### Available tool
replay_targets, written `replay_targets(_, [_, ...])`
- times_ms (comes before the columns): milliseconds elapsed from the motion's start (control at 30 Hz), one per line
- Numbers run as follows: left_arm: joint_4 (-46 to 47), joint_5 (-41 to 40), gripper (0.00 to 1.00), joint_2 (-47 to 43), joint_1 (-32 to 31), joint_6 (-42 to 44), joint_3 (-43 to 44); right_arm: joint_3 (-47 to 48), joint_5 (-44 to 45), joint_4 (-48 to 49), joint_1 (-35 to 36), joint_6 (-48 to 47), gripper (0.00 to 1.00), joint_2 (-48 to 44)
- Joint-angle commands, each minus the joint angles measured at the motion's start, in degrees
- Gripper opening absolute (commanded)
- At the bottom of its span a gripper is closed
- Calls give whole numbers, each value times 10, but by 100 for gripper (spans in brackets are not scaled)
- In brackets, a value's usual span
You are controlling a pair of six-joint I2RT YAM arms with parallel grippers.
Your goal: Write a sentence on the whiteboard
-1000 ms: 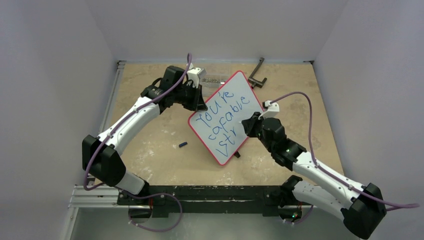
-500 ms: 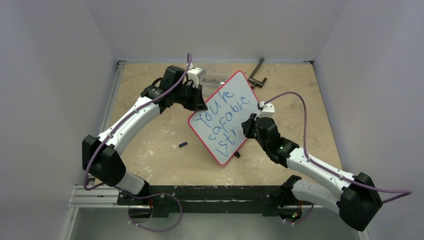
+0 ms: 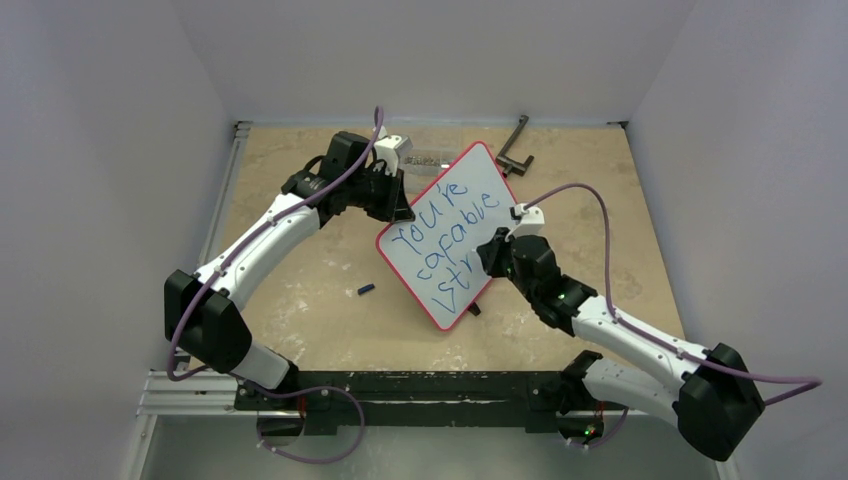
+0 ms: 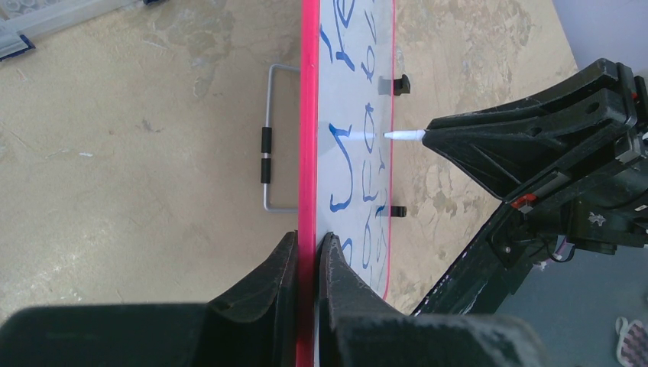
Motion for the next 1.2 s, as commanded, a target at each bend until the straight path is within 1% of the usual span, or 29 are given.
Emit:
replay_targets(0, [-27,-66,0,-15,2,39,-1,-13,-7,12,-1,-9,0,-16])
replay_targets(233, [-26,-65,0,-15,2,38,-1,-39,-11,7,-2,16,0,-28])
replay_targets(467, [-27,-65,0,-17,2,38,-1,-34,-15,1,-1,17,0,-16])
replay_targets(667, [-25,-65,0,-17,2,38,-2,-33,20,-15,-1,31,0,-10])
replay_targets(833, [-25,-65,0,-18,2,38,-2,-14,50,-27,-1,37,0,6])
replay_targets(1167, [-26,-64,0,-18,2,38,-2,43,58,-21,-2,18,0,36])
